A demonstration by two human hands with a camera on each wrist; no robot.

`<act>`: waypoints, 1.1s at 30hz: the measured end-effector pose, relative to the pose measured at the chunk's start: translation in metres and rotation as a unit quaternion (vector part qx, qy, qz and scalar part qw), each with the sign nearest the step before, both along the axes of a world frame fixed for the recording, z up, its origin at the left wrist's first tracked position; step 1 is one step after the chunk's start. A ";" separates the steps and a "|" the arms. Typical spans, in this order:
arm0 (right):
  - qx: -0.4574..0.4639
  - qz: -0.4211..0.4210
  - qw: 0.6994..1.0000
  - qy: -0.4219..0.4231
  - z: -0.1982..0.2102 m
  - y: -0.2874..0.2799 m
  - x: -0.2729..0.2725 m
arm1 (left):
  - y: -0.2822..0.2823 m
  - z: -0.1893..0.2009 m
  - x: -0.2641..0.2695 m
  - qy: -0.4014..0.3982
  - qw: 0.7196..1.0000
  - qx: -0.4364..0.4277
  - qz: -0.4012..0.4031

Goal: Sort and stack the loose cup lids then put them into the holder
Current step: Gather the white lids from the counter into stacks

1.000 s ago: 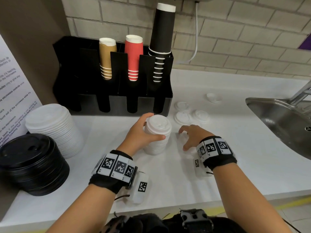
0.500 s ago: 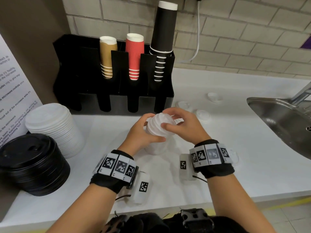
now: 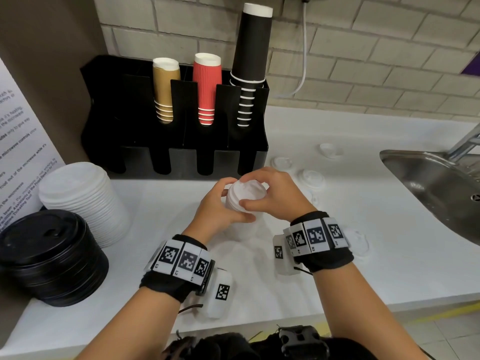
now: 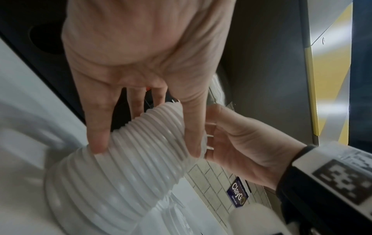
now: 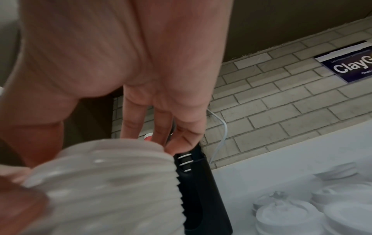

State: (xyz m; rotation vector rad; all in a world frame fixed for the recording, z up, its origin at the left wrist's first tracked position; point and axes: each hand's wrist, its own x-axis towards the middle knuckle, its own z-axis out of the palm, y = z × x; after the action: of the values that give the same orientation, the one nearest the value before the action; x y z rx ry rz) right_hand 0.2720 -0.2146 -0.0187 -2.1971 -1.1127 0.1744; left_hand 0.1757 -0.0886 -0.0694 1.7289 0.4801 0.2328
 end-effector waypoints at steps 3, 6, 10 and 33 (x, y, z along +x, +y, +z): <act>-0.002 0.001 1.000 0.011 -0.002 0.001 0.000 | -0.001 -0.001 0.000 -0.010 1.000 -0.009 -0.004; 0.008 0.007 1.000 0.029 -0.003 -0.001 -0.001 | -0.002 0.001 0.000 -0.029 0.999 -0.014 -0.003; 0.041 -0.072 0.996 0.040 -0.002 -0.025 0.010 | -0.002 0.002 0.001 -0.027 1.000 -0.008 -0.007; -0.388 -0.216 0.890 0.103 -0.030 -0.088 0.022 | 0.004 0.005 0.002 0.003 1.000 0.001 -0.011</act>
State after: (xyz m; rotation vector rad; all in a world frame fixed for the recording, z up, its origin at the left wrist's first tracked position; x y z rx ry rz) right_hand 0.2939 -0.3025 -0.0491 -2.9684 -0.4257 0.7406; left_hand 0.1781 -0.0848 -0.0641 1.7366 0.4651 0.2136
